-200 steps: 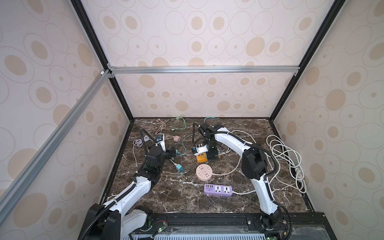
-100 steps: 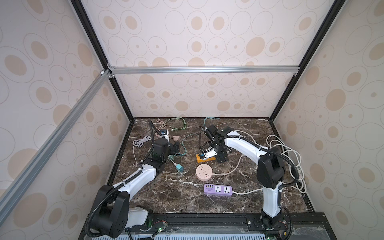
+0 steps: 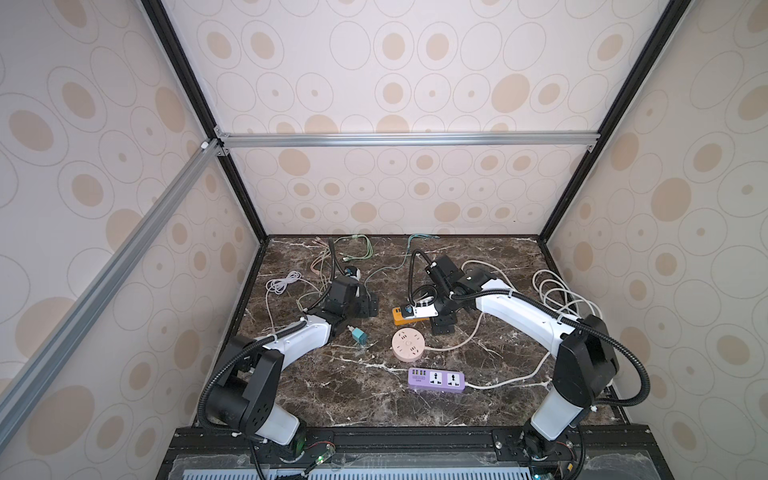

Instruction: Insert the plug

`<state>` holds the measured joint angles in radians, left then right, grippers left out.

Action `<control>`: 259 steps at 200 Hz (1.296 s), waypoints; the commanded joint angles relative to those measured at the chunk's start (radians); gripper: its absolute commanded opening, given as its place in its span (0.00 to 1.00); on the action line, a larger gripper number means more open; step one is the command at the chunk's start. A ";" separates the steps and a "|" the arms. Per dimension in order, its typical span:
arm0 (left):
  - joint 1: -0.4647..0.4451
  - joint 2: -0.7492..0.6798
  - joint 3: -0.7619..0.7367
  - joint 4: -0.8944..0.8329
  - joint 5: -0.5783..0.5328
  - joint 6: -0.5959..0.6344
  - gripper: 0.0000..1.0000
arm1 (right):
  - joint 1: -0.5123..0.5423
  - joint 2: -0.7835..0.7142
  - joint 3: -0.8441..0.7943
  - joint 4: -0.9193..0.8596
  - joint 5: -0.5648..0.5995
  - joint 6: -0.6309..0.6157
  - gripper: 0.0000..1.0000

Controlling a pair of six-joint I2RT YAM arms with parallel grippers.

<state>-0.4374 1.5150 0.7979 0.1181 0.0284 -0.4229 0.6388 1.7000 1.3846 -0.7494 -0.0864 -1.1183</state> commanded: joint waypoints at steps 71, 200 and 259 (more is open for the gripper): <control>-0.077 0.126 0.133 -0.038 0.114 -0.021 0.98 | -0.134 0.179 0.291 -0.191 -0.130 -0.059 1.00; -0.137 0.122 0.185 0.016 0.226 0.056 0.98 | -0.169 0.208 0.344 -0.457 -0.005 -0.098 1.00; -0.173 0.084 0.244 0.104 0.394 0.258 0.86 | -0.201 0.168 0.323 -0.403 -0.262 -0.082 1.00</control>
<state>-0.6022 1.5845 0.9680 0.1616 0.3222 -0.2836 0.4465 1.8957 1.7184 -1.1526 -0.2150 -1.1965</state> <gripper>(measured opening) 0.897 0.993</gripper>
